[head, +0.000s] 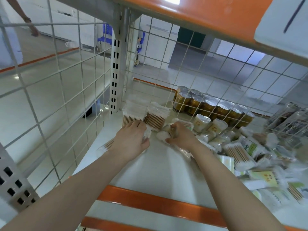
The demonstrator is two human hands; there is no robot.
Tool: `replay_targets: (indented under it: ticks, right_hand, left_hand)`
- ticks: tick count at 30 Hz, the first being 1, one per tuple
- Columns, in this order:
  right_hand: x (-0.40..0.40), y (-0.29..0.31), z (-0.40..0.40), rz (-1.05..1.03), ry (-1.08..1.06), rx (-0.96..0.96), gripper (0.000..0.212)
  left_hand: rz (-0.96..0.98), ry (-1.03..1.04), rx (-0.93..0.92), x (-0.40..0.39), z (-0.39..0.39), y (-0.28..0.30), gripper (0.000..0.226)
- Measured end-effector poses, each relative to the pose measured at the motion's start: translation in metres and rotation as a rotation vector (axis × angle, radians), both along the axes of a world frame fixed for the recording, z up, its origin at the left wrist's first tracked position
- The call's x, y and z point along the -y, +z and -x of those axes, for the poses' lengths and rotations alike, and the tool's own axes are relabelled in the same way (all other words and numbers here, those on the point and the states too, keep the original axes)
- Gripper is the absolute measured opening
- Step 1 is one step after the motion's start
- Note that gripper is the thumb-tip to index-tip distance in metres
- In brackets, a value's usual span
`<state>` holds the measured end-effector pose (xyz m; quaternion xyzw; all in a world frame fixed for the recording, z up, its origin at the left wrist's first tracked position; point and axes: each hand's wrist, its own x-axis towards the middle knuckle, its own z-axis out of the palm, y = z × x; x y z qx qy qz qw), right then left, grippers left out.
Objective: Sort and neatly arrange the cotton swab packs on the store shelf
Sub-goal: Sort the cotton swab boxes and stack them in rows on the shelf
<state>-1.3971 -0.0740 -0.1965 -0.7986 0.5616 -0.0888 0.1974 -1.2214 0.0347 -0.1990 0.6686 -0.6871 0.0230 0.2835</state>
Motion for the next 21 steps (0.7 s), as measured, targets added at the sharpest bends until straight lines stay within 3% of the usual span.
replay_targets:
  ticks: [8,21]
  right_hand:
    - [-0.020,-0.001,0.002,0.015,0.069,0.007,0.061]
    - [-0.068,-0.004,0.004,0.034,0.240,0.058,0.062]
  left_hand:
    - [-0.009,0.033,-0.027,-0.005,-0.001,0.002,0.030]
    - [0.001,0.039,0.081,-0.013,-0.016,0.000,0.016]
